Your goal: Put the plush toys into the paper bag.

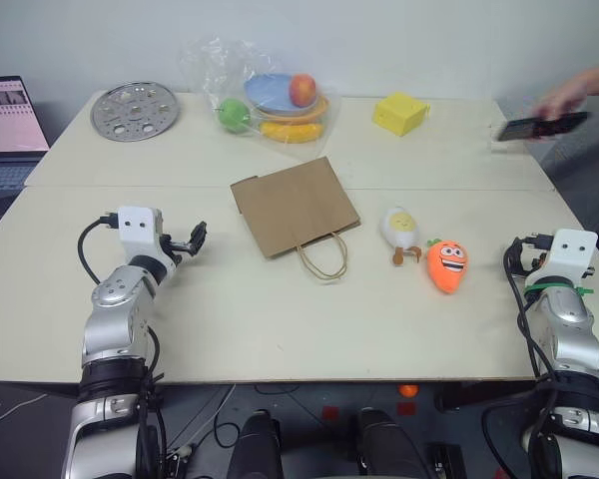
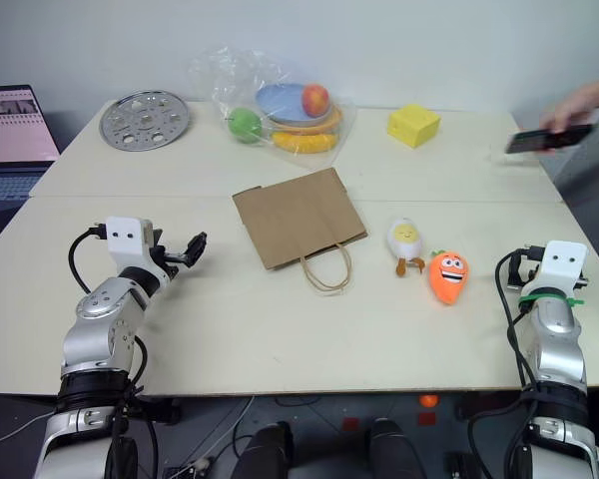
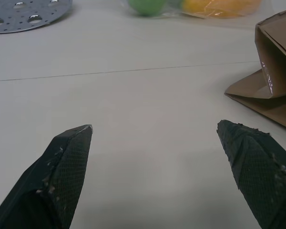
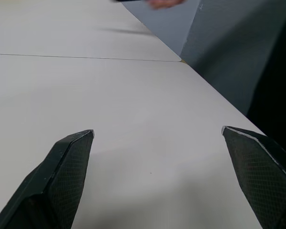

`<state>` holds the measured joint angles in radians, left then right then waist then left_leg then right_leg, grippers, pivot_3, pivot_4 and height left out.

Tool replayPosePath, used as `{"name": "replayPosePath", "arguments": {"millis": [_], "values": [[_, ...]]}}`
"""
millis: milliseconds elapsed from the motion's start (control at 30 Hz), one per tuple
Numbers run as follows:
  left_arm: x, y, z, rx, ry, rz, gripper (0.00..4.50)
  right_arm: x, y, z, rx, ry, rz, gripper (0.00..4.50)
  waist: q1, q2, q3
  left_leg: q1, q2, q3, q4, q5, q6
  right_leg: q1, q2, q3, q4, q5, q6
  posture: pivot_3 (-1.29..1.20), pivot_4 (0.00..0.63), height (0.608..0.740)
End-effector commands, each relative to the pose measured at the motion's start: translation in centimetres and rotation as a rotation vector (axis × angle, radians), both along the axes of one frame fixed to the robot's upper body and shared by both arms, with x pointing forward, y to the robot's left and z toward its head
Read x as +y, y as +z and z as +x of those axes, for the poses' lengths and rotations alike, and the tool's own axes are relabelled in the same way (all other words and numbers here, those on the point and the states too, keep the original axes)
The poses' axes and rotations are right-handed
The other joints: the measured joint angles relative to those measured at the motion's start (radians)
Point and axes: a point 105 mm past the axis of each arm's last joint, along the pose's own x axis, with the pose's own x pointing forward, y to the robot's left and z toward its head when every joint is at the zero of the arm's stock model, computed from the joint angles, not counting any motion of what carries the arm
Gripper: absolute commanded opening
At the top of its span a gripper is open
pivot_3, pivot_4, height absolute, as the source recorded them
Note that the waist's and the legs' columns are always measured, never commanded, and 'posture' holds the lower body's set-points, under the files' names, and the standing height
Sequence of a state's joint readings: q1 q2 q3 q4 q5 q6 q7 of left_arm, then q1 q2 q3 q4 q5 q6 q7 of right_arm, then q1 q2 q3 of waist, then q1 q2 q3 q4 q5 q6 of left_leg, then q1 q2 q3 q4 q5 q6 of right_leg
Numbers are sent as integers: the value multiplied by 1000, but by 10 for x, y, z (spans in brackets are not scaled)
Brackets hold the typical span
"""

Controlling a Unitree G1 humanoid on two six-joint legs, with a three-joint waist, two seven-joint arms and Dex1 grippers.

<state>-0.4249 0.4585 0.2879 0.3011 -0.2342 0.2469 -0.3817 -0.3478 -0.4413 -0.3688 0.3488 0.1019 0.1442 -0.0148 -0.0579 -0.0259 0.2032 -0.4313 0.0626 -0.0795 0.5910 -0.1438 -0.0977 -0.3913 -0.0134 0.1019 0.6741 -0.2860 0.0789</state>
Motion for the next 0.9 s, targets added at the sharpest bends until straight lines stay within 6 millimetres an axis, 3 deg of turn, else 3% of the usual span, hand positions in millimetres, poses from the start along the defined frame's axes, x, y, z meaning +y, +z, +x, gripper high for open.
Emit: {"name": "replayPosePath", "arguments": {"millis": [33, 567, 700, 767, 900], "values": [[0, 21, 1, -78, -11, 17, 4482, -2, 17, 0, -54, -5, -19, 4500, 0, 0, 0, 0, 0, 0, 0, 0, 0, 0, 0, 0, 0, 0, 0, 0, 150, 740], [2, 22, -4, -77, -20, 5, 4482, -2, 21, 0, -62, 3, -30, 4500, 0, 0, 0, 0, 0, 0, 0, 0, 0, 0, 0, 0, 0, 0, 0, 0, 150, 740], [2, 26, -4, -81, -27, 15, 4482, 3, 35, 2, -110, 59, -29, 4500, 0, 0, 0, 0, 0, 0, 0, 0, 0, 0, 0, 0, 0, 0, 0, 0, 150, 740], [-2, 30, -5, -86, -58, 36, 4482, 15, 48, 4, -173, 161, 25, 4500, 0, 0, 0, 0, 0, 0, 0, 0, 0, 0, 0, 0, 0, 0, 0, 0, 150, 740], [-18, 46, -11, -111, -188, 132, 4482, 60, 85, -2, -229, 522, 3, 4500, 0, 1, 1, 0, 0, 0, 0, 0, 0, 0, 0, 0, 0, 0, 0, 0, 150, 740]]}}
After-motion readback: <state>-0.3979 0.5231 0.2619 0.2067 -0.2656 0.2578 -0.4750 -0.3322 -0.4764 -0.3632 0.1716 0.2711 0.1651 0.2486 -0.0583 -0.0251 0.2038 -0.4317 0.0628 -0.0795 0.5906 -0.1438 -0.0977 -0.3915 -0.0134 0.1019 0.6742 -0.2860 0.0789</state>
